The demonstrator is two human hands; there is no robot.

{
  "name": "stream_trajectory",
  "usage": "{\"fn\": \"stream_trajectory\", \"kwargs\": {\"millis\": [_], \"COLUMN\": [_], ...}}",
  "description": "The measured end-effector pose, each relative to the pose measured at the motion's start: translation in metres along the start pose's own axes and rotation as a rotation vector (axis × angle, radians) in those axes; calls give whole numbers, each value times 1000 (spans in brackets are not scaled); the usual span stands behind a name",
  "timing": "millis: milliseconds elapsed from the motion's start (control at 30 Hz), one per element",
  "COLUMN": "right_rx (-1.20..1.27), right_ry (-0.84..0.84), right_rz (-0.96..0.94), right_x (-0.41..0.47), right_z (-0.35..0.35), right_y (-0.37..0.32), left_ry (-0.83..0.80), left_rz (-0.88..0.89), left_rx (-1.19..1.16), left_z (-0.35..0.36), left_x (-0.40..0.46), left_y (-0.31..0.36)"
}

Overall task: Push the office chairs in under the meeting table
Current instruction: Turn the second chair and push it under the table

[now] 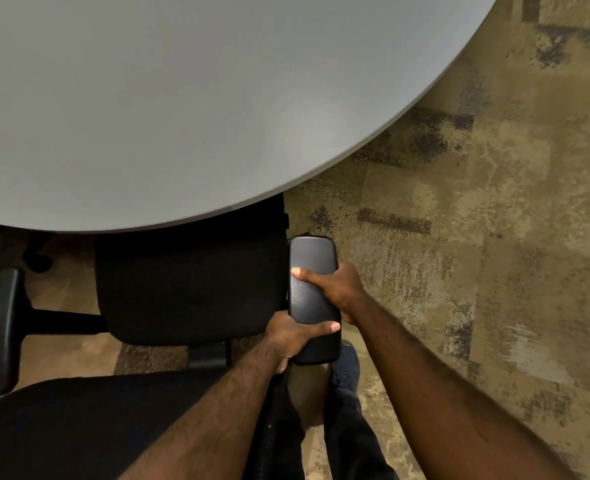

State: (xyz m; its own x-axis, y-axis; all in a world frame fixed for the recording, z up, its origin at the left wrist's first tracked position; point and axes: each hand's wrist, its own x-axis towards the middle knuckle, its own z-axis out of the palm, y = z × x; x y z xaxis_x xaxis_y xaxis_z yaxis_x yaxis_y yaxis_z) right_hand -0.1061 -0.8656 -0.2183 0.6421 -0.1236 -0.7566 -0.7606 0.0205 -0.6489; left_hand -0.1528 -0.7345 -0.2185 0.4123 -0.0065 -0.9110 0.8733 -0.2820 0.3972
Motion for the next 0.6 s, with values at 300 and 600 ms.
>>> {"fn": "stream_trajectory", "kwargs": {"millis": [300, 600], "right_rx": [-199, -729], "right_ry": [89, 90], "right_rz": [-231, -708], "right_x": [-44, -126], "right_z": [-8, -11], "right_y": [-31, -106], "left_ry": [16, 130], "left_rz": [32, 451], "left_rx": [107, 506], "left_z": [-17, -63], "left_x": [-35, -134], "left_y": [24, 83]}}
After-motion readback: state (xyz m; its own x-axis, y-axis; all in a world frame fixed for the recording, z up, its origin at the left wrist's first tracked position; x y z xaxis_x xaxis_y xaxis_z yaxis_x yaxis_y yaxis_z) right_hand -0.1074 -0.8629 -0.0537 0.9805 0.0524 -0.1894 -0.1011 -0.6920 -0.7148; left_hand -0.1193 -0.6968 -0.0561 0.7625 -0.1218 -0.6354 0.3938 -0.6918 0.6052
